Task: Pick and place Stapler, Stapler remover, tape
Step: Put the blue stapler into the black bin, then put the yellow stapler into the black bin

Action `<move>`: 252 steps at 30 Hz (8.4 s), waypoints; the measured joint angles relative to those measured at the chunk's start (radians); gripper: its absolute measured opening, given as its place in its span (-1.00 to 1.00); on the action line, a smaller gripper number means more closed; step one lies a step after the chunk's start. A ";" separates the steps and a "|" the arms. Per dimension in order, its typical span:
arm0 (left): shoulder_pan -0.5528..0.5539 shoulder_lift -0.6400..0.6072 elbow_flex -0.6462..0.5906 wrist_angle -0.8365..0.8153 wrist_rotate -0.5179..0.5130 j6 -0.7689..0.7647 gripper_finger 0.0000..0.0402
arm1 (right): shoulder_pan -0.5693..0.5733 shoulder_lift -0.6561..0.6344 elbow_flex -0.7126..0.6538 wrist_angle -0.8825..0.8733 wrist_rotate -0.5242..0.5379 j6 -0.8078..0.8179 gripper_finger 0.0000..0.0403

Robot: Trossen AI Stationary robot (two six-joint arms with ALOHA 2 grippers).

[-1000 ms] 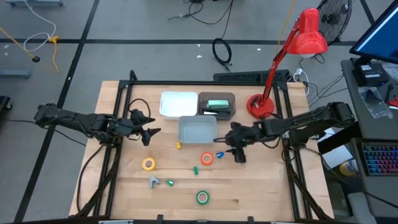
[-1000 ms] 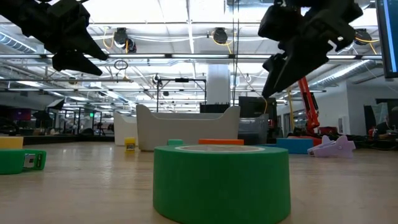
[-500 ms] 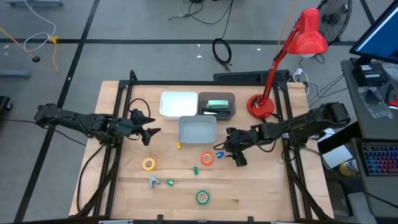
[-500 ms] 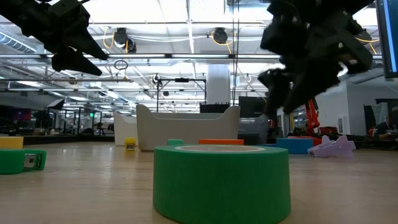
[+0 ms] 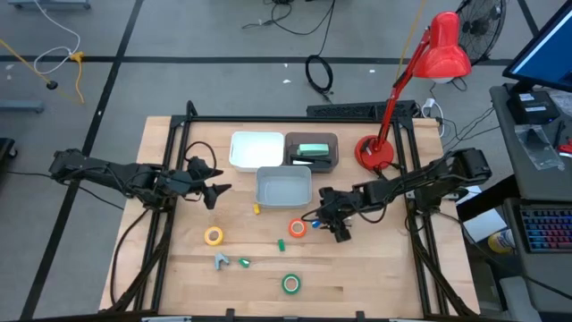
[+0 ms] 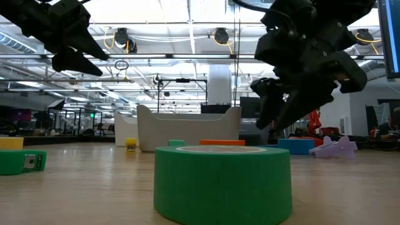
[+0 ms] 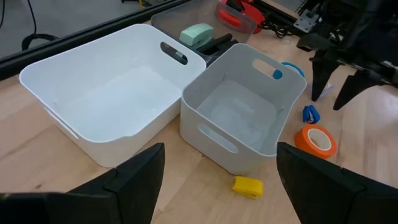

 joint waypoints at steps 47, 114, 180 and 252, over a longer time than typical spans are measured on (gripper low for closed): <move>0.000 0.000 0.000 0.002 -0.009 0.005 0.53 | -0.002 0.119 0.001 0.033 -0.019 0.056 -0.71; 0.000 0.000 0.000 0.031 -0.009 -0.004 0.53 | -0.583 0.240 0.330 0.189 -0.082 -0.028 -0.67; 0.000 0.000 0.000 0.120 0.044 -0.032 0.53 | -0.495 -0.140 0.249 -0.071 -0.157 0.094 -0.38; -0.044 1.138 0.636 -0.367 0.305 -1.027 0.53 | -0.398 -1.082 -0.661 0.544 -0.153 0.705 -0.54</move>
